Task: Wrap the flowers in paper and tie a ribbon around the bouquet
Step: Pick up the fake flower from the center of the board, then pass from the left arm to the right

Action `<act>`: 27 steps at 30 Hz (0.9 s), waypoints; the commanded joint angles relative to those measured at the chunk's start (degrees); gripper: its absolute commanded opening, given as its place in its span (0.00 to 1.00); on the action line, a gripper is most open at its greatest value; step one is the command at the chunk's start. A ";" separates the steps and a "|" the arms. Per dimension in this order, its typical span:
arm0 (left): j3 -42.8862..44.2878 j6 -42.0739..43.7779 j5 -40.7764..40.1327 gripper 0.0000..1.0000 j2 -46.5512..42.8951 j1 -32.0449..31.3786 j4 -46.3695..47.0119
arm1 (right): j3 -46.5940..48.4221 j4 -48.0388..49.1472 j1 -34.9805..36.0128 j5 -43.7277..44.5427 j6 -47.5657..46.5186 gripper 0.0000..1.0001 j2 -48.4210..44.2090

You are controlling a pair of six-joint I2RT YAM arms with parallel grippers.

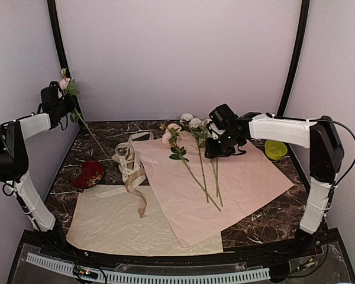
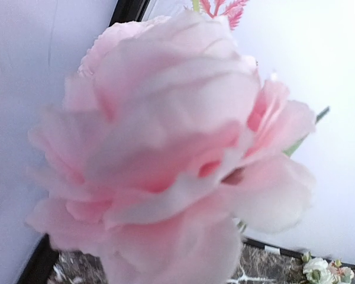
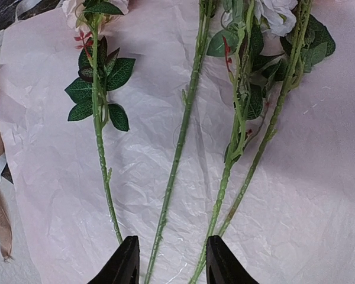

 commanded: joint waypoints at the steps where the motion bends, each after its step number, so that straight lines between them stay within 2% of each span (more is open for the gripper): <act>1: -3.46 15.63 -6.76 0.00 -11.91 -3.88 12.88 | 0.15 0.70 0.90 -0.31 -1.05 0.39 -2.72; 4: -8.53 30.35 -12.92 0.00 -19.77 -11.30 21.77 | 0.00 2.07 1.86 -1.54 -2.97 0.39 -4.12; 6: -8.00 32.34 -12.02 0.00 -23.67 -15.23 19.67 | -0.43 4.21 2.70 -4.32 -4.68 0.39 -5.62; 9: -3.81 23.59 -4.47 0.00 -27.54 -18.66 9.95 | -2.24 11.39 4.46 -12.26 -6.94 0.40 -9.14; 11: -3.25 17.29 -1.16 0.00 -29.63 -21.74 7.68 | -3.96 17.87 5.39 -19.17 -6.71 0.41 -12.37; 16: -9.06 -3.43 10.56 0.00 -32.09 -27.12 15.59 | -9.43 39.58 5.62 -35.29 3.22 0.43 -17.24; 18: -11.23 -7.18 13.46 0.00 -31.61 -30.53 19.51 | -10.93 49.31 6.35 -39.60 7.43 0.46 -17.90; 20: -12.06 -8.12 14.33 0.00 -30.83 -34.53 21.02 | -10.38 52.54 8.01 -40.54 8.38 0.50 -17.72; 24: -13.36 -9.54 16.03 0.00 -28.97 -40.93 25.30 | -6.59 48.74 12.03 -36.98 4.87 0.65 -16.22; 27: -13.16 -10.33 17.08 0.00 -27.75 -43.64 25.50 | -8.23 50.86 13.18 -35.61 5.06 0.70 -14.97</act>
